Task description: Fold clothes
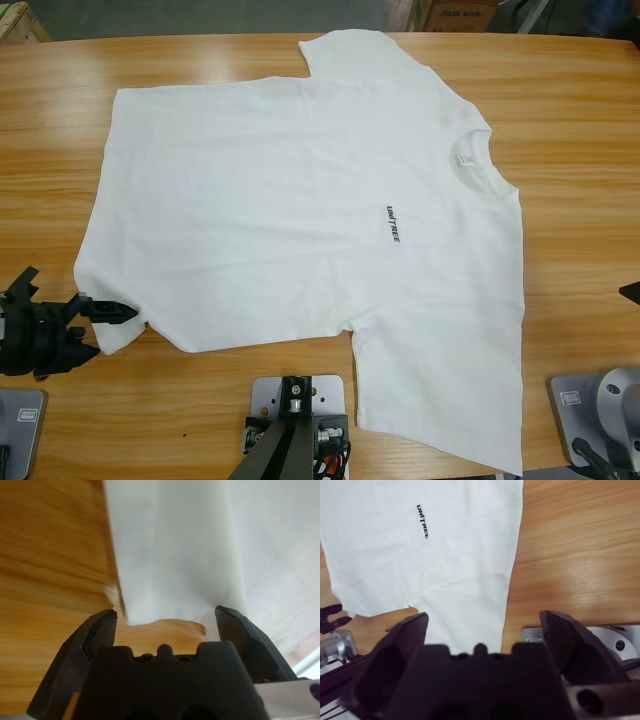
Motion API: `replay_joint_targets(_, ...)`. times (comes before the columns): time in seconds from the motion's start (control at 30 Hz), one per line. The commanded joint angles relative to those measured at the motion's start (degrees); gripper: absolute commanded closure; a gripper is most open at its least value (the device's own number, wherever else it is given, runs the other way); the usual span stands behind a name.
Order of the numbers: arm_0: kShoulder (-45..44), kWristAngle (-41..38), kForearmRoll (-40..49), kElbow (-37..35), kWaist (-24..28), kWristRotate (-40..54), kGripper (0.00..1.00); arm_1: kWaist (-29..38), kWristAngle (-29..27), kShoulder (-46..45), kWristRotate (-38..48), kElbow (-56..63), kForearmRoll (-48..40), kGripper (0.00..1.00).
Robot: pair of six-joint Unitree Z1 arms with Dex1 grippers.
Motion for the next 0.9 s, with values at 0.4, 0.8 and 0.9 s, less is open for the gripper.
replay_joint_targets(0.4, -2.9, -0.9, 3.1, 4.9, -4.4, -7.0, 0.503, 0.6, 1.1, -0.5, -0.1, 1.9, -1.0, 0.096)
replay_joint_targets(0.8, -6.2, 4.5, 2.7, 7.3, -4.5, -12.5, 0.493, 0.6, 1.1, -0.4, -0.1, 2.1, -1.2, 0.096)
replay_joint_targets(0.9, -8.3, 6.1, 2.9, 8.1, -4.5, -14.8, 0.494, 0.6, 1.1, -0.4, -0.2, 2.2, -1.5, 0.096)
